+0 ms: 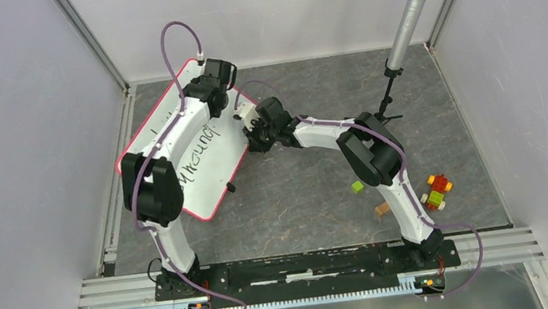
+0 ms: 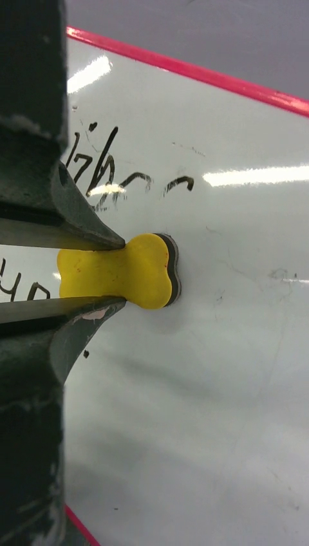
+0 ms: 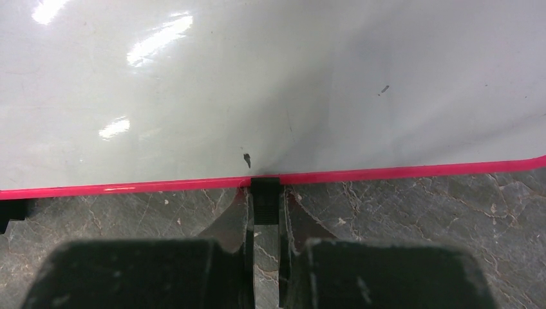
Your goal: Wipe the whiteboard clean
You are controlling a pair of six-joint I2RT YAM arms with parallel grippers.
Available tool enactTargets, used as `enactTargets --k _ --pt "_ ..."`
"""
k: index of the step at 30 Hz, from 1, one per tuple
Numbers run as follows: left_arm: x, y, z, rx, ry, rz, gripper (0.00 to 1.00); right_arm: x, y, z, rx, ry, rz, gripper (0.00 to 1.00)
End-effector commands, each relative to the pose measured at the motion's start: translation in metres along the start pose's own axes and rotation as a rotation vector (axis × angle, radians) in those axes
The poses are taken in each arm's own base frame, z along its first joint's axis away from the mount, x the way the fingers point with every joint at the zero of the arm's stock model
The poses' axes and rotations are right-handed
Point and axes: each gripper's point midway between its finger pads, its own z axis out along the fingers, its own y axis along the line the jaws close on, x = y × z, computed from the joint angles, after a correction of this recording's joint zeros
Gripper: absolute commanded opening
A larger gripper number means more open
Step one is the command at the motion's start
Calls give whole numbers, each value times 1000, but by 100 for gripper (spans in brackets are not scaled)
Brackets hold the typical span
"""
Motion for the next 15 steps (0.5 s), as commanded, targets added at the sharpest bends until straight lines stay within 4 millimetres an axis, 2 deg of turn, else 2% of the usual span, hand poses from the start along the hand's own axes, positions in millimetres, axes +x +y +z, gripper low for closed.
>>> enactTargets --k 1,4,7,15 --pt "-7 -21 1 57 -19 24 32 2 -14 0 64 5 35 0" --pt "-6 -15 1 15 -18 25 32 3 -14 0 64 7 37 0" --pt "-10 2 -1 -49 -30 6 31 4 -14 0 64 6 40 0" --pt "-17 66 -2 -134 -38 -157 30 6 -15 2 66 13 51 0"
